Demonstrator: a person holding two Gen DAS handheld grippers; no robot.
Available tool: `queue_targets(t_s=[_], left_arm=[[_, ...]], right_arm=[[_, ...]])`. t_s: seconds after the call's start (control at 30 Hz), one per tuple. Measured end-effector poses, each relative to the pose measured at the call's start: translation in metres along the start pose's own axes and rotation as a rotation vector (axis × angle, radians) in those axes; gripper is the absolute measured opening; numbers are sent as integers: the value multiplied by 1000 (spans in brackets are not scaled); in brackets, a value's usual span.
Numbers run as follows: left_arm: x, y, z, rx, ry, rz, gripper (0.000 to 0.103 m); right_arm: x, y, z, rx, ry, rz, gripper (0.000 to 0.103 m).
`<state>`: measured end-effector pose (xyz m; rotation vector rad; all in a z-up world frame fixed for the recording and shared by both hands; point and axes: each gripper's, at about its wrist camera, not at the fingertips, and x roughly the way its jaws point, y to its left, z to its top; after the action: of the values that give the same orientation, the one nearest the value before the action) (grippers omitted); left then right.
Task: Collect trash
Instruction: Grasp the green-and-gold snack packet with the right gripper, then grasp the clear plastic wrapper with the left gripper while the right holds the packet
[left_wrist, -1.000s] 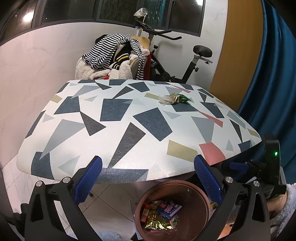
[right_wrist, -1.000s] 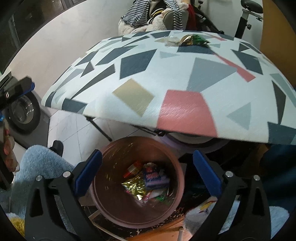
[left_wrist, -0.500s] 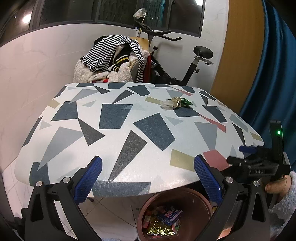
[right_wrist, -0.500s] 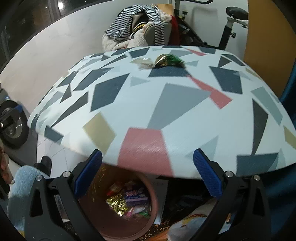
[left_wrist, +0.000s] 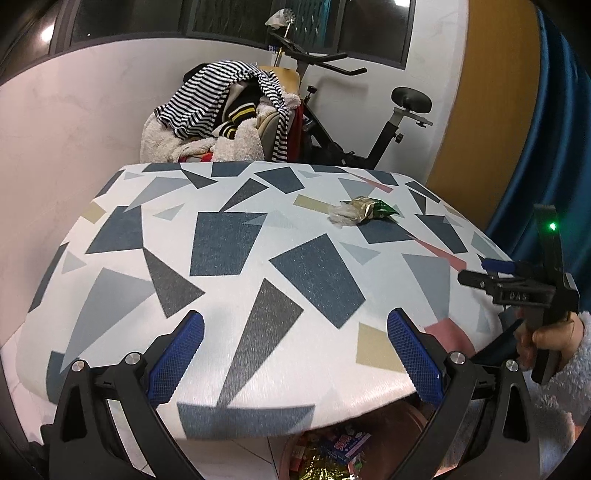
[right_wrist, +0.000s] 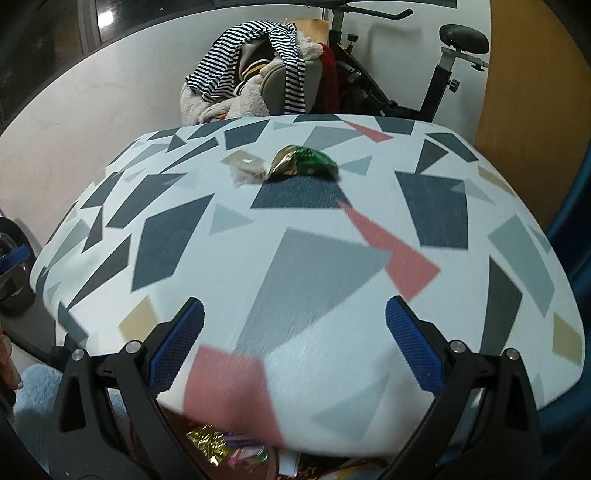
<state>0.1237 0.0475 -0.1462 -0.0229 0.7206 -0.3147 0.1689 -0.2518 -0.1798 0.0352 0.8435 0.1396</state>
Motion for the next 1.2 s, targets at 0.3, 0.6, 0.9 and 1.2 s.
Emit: queue_targets(t_s=[0.3, 0.6, 0.9, 1.2], left_arm=[[46, 8, 27, -18, 20, -23, 97], [95, 10, 54, -18, 42, -22, 97], [130, 0, 70, 33, 79, -64, 97], [193, -14, 96, -94, 134, -181, 84]], right_arm=[[60, -25, 77, 72, -24, 58, 97], [139, -30, 136, 138, 48, 59, 97], [182, -28, 155, 152, 146, 62, 70], [135, -53, 138, 144, 24, 61, 55]])
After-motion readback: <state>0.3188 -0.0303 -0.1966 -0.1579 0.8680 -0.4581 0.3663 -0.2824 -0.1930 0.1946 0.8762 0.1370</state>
